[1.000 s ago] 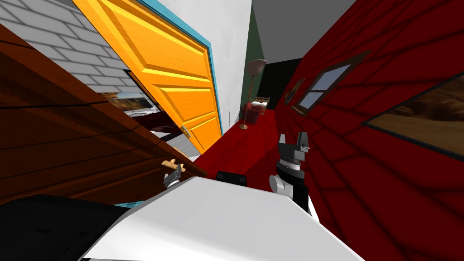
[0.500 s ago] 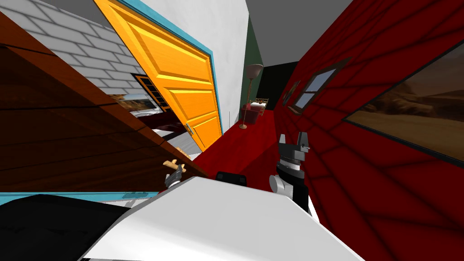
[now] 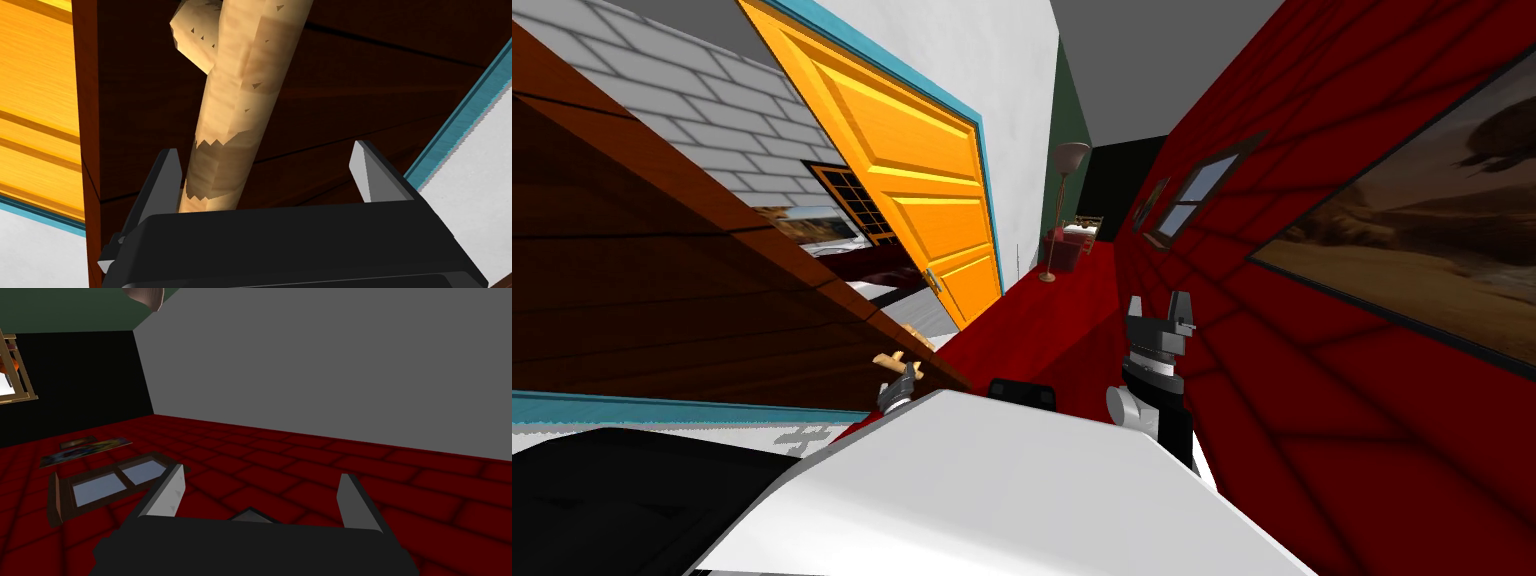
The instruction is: Pull the door open
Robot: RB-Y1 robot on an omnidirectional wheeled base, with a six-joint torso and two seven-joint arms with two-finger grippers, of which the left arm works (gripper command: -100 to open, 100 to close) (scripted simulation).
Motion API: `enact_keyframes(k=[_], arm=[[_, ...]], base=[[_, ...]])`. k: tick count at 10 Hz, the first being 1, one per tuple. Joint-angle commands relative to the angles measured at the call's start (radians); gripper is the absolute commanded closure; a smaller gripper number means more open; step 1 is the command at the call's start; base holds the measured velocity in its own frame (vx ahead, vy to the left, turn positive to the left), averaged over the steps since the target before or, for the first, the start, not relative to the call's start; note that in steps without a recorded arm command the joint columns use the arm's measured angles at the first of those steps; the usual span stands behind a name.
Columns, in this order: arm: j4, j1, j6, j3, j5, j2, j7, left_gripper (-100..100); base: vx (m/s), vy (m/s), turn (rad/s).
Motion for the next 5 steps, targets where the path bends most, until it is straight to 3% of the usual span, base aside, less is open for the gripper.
enact_keyframes(k=[1, 3, 5], arm=[[0.025, 0.0, -0.01, 0.029, 0.016, 0.037, 0.001, 100], [0.025, 0.0, -0.01, 0.029, 0.016, 0.037, 0.001, 100], [0.025, -0.001, -0.01, 0.02, 0.024, 0.044, 0.025, 100]], base=[[-0.025, -0.008, 0.026], [0.003, -0.001, -0.01], [-0.106, -0.003, -0.014]])
